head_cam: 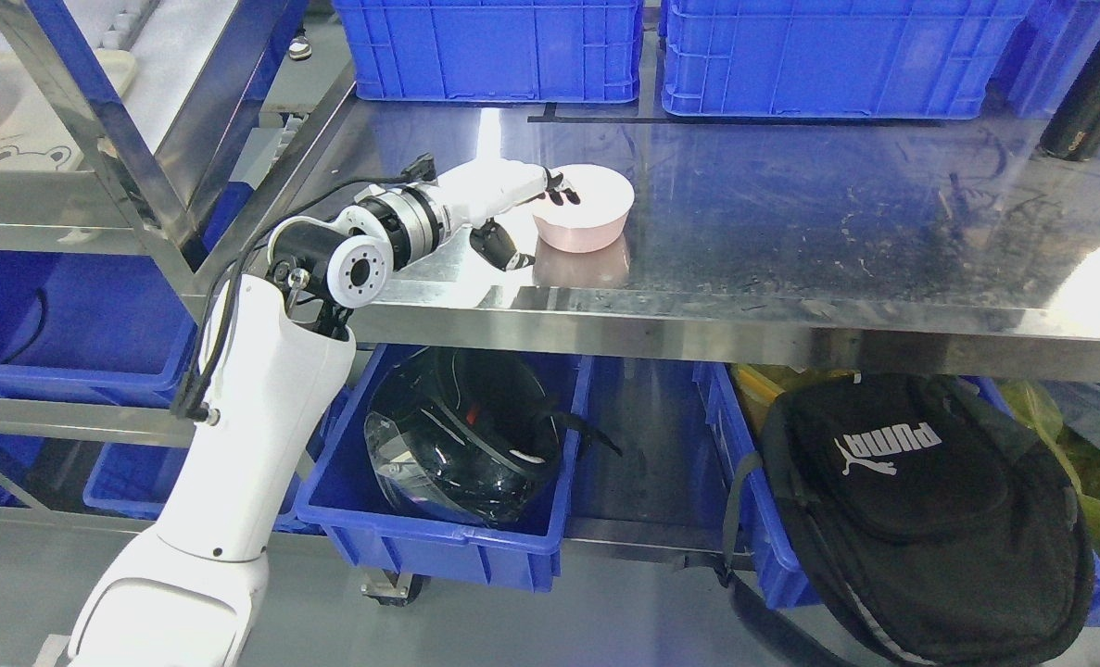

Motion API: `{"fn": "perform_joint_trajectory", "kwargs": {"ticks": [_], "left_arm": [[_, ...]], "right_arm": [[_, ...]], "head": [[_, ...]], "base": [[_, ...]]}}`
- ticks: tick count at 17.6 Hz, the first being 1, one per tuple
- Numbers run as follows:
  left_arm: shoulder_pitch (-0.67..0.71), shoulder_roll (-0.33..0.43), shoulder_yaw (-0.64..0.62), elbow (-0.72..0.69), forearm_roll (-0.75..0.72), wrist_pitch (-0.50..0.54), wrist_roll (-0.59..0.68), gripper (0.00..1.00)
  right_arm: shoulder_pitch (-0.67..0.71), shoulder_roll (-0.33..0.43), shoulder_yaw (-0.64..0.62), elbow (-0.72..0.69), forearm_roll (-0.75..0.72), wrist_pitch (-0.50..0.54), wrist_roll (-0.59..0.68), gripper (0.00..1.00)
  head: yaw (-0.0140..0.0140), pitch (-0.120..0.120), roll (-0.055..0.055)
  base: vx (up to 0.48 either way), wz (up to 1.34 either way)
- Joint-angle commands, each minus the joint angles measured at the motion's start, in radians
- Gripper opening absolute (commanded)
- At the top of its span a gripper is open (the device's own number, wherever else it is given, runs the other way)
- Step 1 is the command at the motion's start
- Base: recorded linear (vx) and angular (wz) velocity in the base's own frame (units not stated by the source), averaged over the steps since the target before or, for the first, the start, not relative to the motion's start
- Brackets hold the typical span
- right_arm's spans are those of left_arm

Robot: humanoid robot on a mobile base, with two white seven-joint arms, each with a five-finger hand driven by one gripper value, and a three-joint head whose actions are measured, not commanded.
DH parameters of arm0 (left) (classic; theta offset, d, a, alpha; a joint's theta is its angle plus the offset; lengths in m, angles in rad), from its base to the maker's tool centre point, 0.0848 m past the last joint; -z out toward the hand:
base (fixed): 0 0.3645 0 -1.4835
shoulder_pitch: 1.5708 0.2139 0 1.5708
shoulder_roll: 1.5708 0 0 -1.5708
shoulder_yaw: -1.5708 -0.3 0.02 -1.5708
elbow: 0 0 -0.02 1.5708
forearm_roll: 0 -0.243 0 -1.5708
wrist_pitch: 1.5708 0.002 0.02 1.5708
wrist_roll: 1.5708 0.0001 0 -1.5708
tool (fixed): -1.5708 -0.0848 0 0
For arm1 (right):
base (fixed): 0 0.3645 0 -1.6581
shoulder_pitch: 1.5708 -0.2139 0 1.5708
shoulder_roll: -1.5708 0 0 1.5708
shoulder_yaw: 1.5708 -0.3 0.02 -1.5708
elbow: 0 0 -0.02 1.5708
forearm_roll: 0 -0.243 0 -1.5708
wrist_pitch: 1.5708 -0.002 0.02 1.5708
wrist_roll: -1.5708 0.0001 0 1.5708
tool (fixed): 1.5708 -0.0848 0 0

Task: Stack pink IKEA bowl on shelf middle layer
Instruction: 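Hook the left hand fingers over the pink bowl's rim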

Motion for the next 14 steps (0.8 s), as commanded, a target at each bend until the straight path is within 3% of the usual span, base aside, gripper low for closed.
{"fn": "perform_joint_trajectory", "kwargs": {"ticks": [1,9,11,14], "left_arm": [[-0.010,-0.062,-0.045,0.088,-0.056,-0.006,-0.001,0.59],[-0.074,-0.117,-0.037,0.238,-0.092,-0.062,-0.001,0.41],[-0.100,-0.117,-0.031,0.272,-0.095,-0.080,-0.001,0.32],[-0.094,-0.125,0.036,0.312,-0.096,-0.233,-0.001,0.13]], "right_arm": [[0.023,-0.017,0.000,-0.017,0.000,0.001,-0.001,1.00],[0.023,-0.017,0.000,-0.017,0.000,0.001,-0.001,1.00],[0.023,-0.017,0.000,-0.017,0.000,0.001,-0.001,1.00],[0.023,-0.017,0.000,-0.017,0.000,0.001,-0.001,1.00]], "head": [[0.0000,0.000,0.000],[0.0000,0.000,0.000],[0.0000,0.000,0.000],[0.0000,0.000,0.000]], "base": [[0.000,0.00],[0.000,0.00],[0.000,0.00],[0.000,0.00]]}}
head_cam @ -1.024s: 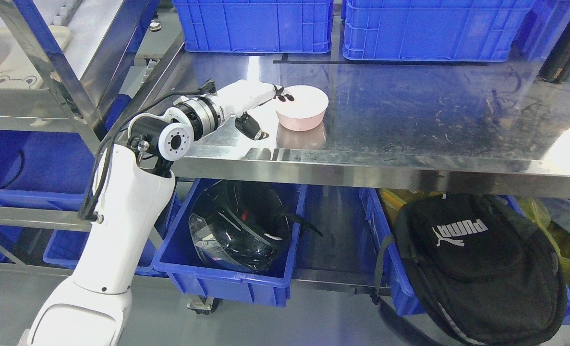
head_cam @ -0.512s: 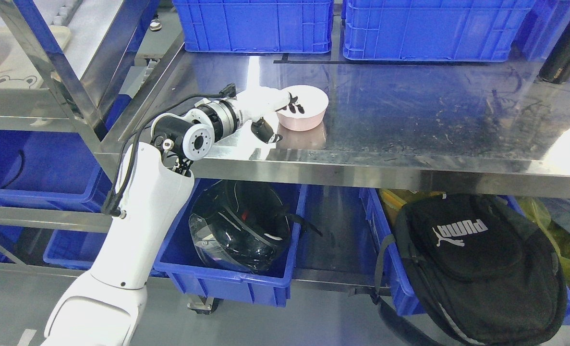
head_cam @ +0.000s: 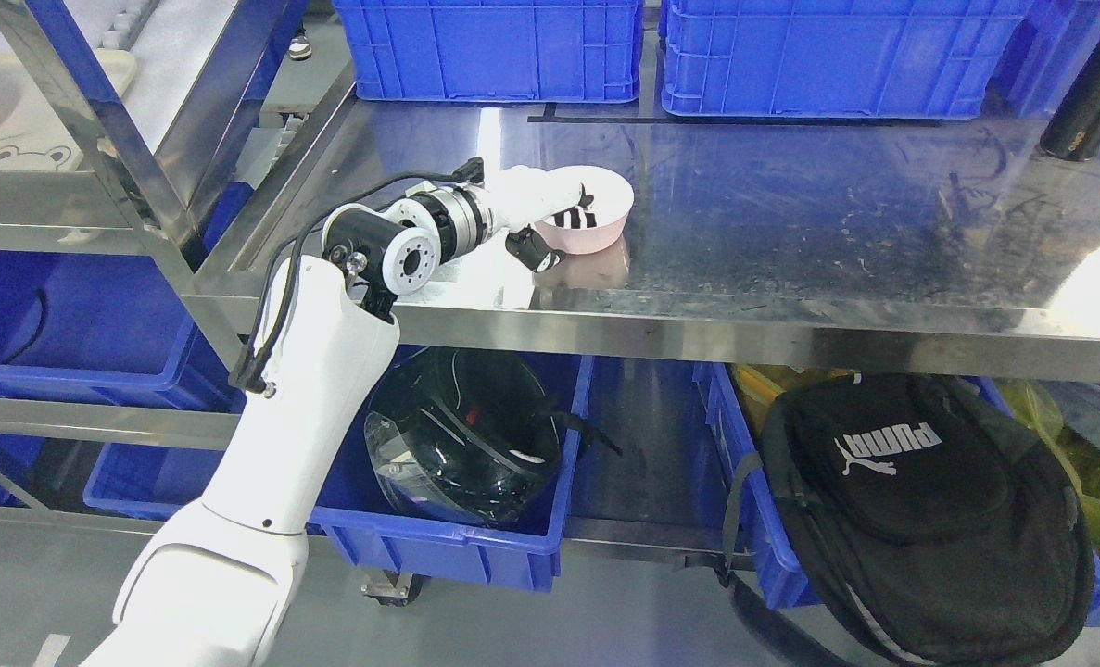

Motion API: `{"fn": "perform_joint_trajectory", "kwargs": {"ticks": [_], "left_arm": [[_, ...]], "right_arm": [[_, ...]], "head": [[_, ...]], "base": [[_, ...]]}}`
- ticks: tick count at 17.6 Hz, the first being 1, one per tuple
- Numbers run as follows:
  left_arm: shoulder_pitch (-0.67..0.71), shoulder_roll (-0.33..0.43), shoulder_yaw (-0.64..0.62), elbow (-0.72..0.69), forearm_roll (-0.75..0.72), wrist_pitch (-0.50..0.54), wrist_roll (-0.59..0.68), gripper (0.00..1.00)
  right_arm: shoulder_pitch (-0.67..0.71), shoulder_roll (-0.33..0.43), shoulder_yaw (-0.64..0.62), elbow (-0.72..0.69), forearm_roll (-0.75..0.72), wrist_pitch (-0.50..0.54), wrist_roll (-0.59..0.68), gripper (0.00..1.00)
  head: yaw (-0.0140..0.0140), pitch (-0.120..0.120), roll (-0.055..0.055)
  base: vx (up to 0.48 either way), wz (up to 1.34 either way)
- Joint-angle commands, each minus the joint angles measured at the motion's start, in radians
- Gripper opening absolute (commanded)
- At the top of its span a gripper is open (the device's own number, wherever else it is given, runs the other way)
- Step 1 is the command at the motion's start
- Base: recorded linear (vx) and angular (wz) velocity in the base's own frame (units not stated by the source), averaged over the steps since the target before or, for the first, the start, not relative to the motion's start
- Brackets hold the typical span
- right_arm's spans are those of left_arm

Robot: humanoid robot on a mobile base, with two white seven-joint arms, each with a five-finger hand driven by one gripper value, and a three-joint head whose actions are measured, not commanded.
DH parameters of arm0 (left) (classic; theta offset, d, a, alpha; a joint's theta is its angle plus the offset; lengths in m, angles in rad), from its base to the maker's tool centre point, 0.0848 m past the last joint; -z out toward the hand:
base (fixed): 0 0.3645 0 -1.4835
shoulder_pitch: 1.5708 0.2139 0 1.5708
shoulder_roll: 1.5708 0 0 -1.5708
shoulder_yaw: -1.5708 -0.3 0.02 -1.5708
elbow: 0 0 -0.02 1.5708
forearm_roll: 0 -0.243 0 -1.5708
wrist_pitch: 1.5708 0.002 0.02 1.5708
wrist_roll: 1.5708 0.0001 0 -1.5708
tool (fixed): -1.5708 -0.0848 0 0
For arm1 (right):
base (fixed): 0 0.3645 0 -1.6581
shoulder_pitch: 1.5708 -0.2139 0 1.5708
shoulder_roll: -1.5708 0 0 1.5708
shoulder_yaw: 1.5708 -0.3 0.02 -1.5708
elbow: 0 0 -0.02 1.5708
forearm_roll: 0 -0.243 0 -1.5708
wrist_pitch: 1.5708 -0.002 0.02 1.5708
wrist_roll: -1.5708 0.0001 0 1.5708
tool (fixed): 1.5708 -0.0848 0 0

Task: Stack pink IKEA bowl on shelf middle layer
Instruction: 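Hook the left hand fingers over the pink bowl's rim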

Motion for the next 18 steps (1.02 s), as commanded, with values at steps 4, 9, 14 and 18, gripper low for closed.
{"fn": "perform_joint_trajectory", "kwargs": {"ticks": [4,9,14,18], "left_arm": [[0.024,-0.046,0.097,0.146,-0.024,-0.171,0.000,0.06],[0.061,-0.077,0.194,0.100,-0.012,-0.307,0.014,0.08],[0.082,-0.104,0.373,0.098,-0.009,-0.547,0.012,0.02],[0.081,-0.104,0.413,0.087,-0.009,-0.558,0.015,0.00]], "right_arm": [[0.023,-0.017,0.000,-0.017,0.000,0.001,-0.001,1.00],[0.023,-0.017,0.000,-0.017,0.000,0.001,-0.001,1.00],[0.023,-0.017,0.000,-0.017,0.000,0.001,-0.001,1.00],[0.023,-0.017,0.000,-0.017,0.000,0.001,-0.001,1.00]], "head": [[0.0000,0.000,0.000],[0.0000,0.000,0.000],[0.0000,0.000,0.000],[0.0000,0.000,0.000]], "base": [[0.000,0.00],[0.000,0.00],[0.005,0.01],[0.010,-0.01]]}}
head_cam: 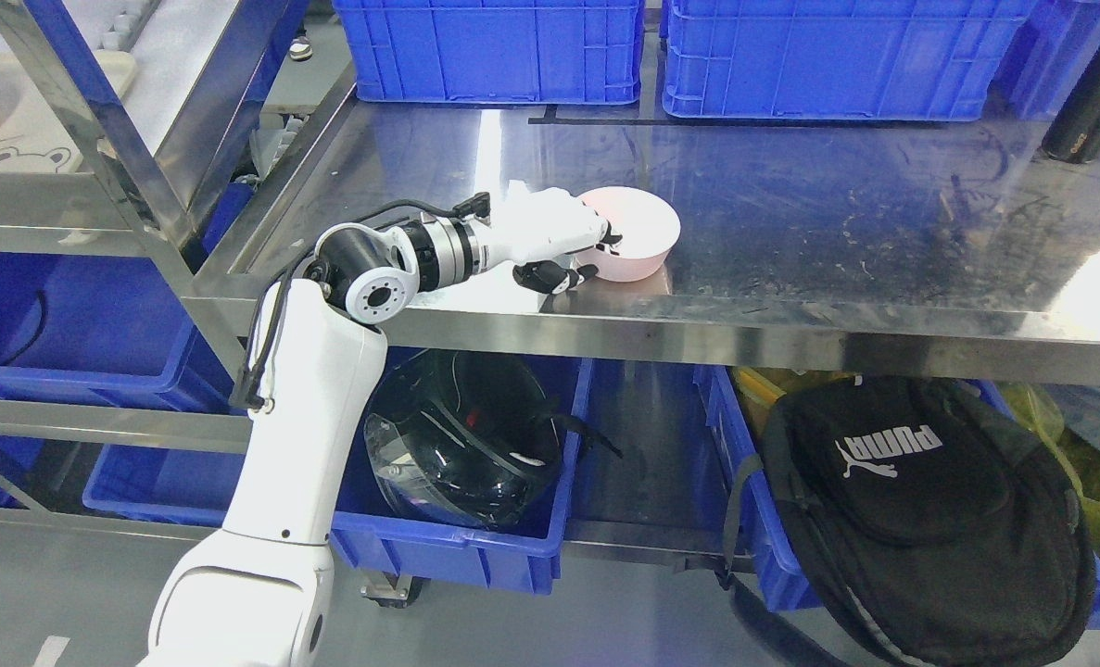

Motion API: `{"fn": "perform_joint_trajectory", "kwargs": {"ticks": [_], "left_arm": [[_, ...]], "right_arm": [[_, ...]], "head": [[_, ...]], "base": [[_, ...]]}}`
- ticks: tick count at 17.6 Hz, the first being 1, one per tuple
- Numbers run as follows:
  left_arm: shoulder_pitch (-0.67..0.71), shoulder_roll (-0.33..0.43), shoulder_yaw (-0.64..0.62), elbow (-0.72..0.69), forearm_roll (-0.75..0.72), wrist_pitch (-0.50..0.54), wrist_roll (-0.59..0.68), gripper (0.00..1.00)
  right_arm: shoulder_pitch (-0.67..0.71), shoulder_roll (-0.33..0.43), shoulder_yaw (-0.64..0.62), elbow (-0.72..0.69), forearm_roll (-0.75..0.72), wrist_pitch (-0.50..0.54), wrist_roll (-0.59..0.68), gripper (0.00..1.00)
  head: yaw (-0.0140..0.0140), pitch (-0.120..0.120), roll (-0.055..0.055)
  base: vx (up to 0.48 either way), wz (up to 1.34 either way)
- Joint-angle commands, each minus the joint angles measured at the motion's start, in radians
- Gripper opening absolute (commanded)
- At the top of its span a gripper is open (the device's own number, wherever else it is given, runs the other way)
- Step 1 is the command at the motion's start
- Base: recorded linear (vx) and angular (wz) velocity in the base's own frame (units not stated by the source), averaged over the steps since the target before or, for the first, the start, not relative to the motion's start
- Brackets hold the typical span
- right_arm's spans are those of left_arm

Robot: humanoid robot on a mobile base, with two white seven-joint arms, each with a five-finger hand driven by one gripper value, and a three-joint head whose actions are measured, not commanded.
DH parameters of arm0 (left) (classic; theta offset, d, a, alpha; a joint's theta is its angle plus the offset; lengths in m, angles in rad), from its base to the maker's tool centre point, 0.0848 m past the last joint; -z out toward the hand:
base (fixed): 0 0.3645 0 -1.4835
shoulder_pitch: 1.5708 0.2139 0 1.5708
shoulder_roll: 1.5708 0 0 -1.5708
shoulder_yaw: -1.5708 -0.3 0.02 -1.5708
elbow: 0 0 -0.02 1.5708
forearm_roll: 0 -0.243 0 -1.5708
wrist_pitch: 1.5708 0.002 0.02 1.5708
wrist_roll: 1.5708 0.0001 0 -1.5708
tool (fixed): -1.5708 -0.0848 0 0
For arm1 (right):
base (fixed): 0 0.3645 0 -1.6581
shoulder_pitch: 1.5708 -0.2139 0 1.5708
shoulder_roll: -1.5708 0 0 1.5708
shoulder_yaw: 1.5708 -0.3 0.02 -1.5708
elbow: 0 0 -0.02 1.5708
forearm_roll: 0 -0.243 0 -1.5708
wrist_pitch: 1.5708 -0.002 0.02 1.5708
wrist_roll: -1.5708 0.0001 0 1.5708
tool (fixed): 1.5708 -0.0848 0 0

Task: Stack pink IKEA bowl on shelf middle layer
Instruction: 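Grip the pink bowl rim and lift it off the shelf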

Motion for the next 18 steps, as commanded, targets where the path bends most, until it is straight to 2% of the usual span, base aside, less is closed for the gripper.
{"fn": "perform_joint_trajectory", "kwargs": {"ticks": [1,3,11,18], "left_arm": [[0.004,-0.022,0.179,-0.011,0.002,-0.013,0.014,0.00],[-0.004,-0.022,0.184,-0.033,0.023,-0.014,0.043,0.00],[-0.026,-0.022,0.185,-0.142,0.207,-0.083,0.031,0.00],[0.052,-0.022,0.124,-0.216,0.229,-0.097,0.034,0.00]], "right_arm": [[0.023,-0.017,0.000,-0.017,0.000,0.001,-0.001,1.00],[0.023,-0.017,0.000,-0.017,0.000,0.001,-0.001,1.00],[0.023,-0.017,0.000,-0.017,0.000,0.001,-0.001,1.00],[0.023,-0.017,0.000,-0.017,0.000,0.001,-0.001,1.00]], "head": [[0.0000,0.000,0.000],[0.0000,0.000,0.000],[0.0000,0.000,0.000],[0.0000,0.000,0.000]], "base": [[0.001,-0.02],[0.000,-0.06],[-0.001,0.01],[0.000,0.05]]}}
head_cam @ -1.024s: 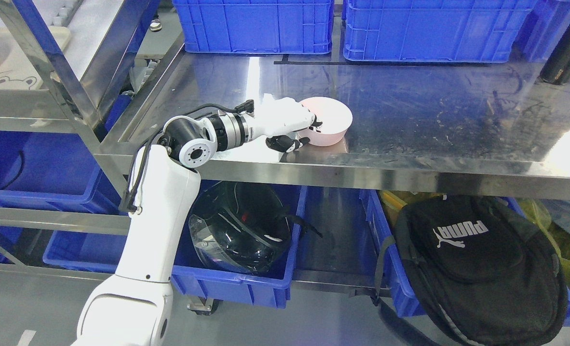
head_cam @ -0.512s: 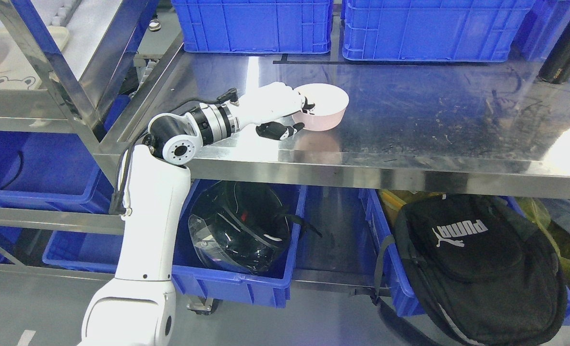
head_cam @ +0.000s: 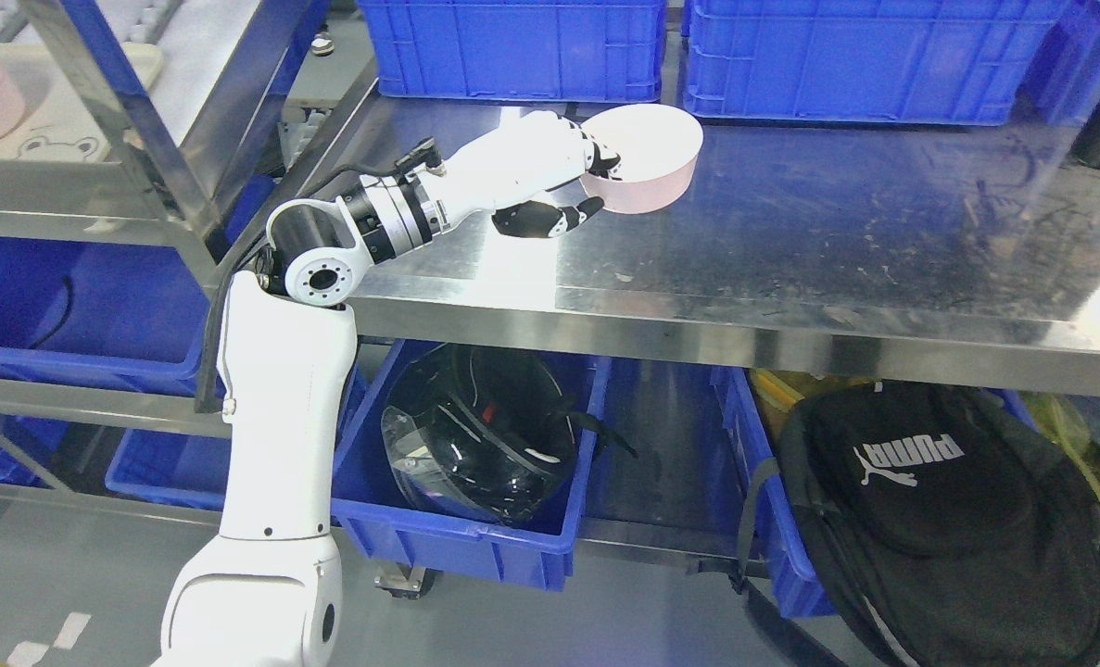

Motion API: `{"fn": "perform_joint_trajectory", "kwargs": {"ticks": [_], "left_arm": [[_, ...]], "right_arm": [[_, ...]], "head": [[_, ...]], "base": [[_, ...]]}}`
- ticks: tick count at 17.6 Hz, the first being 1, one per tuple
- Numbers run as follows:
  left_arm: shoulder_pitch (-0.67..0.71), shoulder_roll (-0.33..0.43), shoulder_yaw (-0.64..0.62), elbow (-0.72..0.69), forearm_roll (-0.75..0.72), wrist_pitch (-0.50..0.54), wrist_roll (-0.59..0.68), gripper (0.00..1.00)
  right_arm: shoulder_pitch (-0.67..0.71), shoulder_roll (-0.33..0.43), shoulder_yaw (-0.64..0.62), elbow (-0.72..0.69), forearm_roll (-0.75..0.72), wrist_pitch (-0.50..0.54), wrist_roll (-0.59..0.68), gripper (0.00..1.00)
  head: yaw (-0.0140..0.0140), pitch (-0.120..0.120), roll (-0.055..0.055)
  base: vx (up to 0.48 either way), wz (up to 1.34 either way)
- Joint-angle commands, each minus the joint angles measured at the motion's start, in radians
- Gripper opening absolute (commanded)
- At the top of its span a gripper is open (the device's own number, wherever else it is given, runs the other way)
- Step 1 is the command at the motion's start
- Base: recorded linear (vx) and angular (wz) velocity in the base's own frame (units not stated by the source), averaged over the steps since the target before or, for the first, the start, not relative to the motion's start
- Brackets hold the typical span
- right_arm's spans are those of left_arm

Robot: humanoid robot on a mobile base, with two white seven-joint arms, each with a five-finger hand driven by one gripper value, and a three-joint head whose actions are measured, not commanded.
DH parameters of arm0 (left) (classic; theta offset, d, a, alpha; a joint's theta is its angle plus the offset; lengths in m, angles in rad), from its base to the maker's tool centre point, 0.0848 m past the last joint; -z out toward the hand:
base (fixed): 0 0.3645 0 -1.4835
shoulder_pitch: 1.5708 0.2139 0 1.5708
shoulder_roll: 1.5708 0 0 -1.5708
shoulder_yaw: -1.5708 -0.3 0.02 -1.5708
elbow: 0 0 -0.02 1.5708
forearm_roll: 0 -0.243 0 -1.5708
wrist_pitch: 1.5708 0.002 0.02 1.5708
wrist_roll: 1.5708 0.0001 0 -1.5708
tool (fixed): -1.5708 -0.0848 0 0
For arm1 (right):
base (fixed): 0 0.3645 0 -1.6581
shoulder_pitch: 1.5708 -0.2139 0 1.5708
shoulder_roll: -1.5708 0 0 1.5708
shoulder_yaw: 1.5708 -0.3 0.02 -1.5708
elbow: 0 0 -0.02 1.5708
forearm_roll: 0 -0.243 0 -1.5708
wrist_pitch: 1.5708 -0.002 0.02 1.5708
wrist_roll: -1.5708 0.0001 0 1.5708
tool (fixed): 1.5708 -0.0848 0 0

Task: Stack pink IKEA bowl on shelf middle layer
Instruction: 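Grip the pink bowl rim and lift it off the shelf, then hold the pink bowl up with the left hand while turning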

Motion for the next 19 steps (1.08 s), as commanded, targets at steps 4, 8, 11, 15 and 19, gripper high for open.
{"fn": "perform_joint_trajectory", "kwargs": {"ticks": [4,8,11,15,19], "left_arm": [[0.091,0.011,-0.058,-0.134,0.031,-0.001,0.009,0.00],[0.100,0.011,-0.058,-0.138,0.031,-0.001,0.009,0.00],[0.100,0.011,-0.058,-0.138,0.031,-0.001,0.011,0.00],[0.102,0.011,-0.072,-0.138,0.030,-0.001,0.011,0.00],[0.102,0.011,-0.079,-0.138,0.030,-0.001,0.013,0.00]], "right_arm": [[0.023,-0.017,0.000,-0.017,0.000,0.001,0.001,1.00],[0.023,-0.017,0.000,-0.017,0.000,0.001,0.001,1.00],[0.023,-0.017,0.000,-0.017,0.000,0.001,0.001,1.00],[0.023,-0.017,0.000,-0.017,0.000,0.001,0.001,1.00],[0.023,-0.017,0.000,-0.017,0.000,0.001,0.001,1.00]], "head": [[0.0000,0.000,0.000],[0.0000,0.000,0.000],[0.0000,0.000,0.000],[0.0000,0.000,0.000],[0.0000,0.000,0.000]], "base": [[-0.014,0.62],[-0.035,1.09],[0.010,1.44],[0.052,1.58],[0.099,1.34]]}}
